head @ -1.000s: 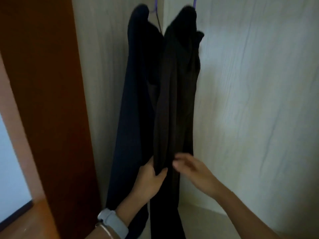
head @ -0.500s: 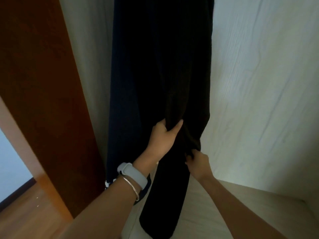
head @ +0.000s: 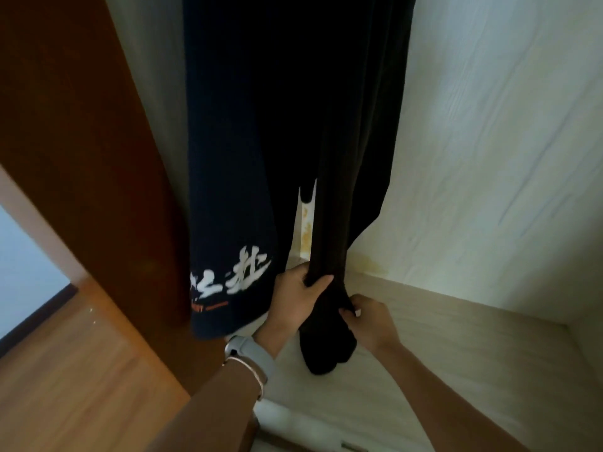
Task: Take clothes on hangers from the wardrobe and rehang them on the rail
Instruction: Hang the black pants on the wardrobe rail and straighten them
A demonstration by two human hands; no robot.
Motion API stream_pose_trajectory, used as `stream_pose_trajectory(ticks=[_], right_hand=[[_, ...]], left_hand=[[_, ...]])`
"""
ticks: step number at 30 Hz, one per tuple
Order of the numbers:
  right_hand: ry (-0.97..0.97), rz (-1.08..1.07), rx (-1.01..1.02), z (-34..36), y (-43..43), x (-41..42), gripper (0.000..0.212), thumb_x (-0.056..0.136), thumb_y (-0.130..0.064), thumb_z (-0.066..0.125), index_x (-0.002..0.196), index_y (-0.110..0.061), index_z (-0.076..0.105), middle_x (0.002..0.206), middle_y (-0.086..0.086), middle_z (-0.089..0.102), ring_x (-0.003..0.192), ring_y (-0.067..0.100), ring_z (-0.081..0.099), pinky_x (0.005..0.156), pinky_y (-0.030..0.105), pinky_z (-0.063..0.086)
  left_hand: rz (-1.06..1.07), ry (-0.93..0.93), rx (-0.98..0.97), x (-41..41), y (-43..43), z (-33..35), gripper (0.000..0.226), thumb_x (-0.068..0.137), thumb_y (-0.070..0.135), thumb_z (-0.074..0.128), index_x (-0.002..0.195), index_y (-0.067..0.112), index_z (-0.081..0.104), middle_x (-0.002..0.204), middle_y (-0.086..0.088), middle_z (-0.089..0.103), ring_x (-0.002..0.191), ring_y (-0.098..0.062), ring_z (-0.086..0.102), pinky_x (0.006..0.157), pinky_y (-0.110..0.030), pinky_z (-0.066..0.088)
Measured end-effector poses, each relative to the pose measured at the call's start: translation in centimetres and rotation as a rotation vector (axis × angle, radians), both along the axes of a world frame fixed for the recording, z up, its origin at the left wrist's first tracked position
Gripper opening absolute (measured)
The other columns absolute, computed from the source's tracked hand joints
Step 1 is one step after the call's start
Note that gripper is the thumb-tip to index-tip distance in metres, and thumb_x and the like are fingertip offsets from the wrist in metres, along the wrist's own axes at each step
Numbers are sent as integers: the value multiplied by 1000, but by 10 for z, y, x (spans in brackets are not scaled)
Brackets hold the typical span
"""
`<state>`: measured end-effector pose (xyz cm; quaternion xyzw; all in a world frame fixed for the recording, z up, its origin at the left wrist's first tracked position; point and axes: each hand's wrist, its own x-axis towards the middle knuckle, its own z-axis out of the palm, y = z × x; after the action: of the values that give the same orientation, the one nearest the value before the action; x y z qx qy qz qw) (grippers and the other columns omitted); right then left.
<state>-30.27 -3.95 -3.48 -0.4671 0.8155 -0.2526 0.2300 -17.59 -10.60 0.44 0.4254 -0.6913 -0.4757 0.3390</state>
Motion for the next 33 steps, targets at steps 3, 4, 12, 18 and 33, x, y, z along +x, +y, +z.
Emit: stream_pose_trajectory(ticks=[3, 4, 12, 18, 33], right_hand=[[-18, 37, 95, -12, 18, -3, 26, 88, -23, 55, 113, -14, 57, 112, 10, 65, 100, 27, 63, 74, 31, 48], [-26, 39, 131, -18, 23, -4, 40, 87, -23, 57, 125, -13, 50, 120, 11, 60, 107, 28, 60, 79, 30, 47], [-234, 286, 513, -89, 80, -2, 28, 87, -18, 56, 112, -5, 60, 112, 12, 65, 98, 25, 63, 87, 34, 49], [-280, 444, 747, -132, 108, 29, 7, 87, -15, 58, 92, -13, 62, 91, 8, 63, 79, 18, 60, 65, 24, 43], [-120, 743, 927, -166, -18, 300, 14, 95, -17, 47, 99, -9, 57, 80, 5, 58, 70, 15, 53, 56, 21, 41]], left_hand=[[57, -94, 5, 7, 19, -25, 24, 83, 14, 64, 104, 4, 66, 102, -10, 71, 92, -17, 66, 66, -2, 45], [83, -131, 4, 13, 27, -34, 25, 83, 12, 63, 107, 5, 65, 103, -7, 70, 95, -16, 64, 63, 1, 40], [394, -362, 302, 144, 134, -127, 26, 85, 10, 61, 110, 6, 63, 105, 2, 62, 96, -12, 58, 74, -7, 40], [661, -412, 750, 242, 281, -189, 15, 84, 13, 60, 96, 12, 69, 101, -12, 71, 97, -27, 66, 82, -28, 46], [1385, 377, 1257, 403, 341, -232, 23, 72, 18, 61, 92, 5, 61, 84, -13, 60, 74, -23, 56, 61, -26, 32]])
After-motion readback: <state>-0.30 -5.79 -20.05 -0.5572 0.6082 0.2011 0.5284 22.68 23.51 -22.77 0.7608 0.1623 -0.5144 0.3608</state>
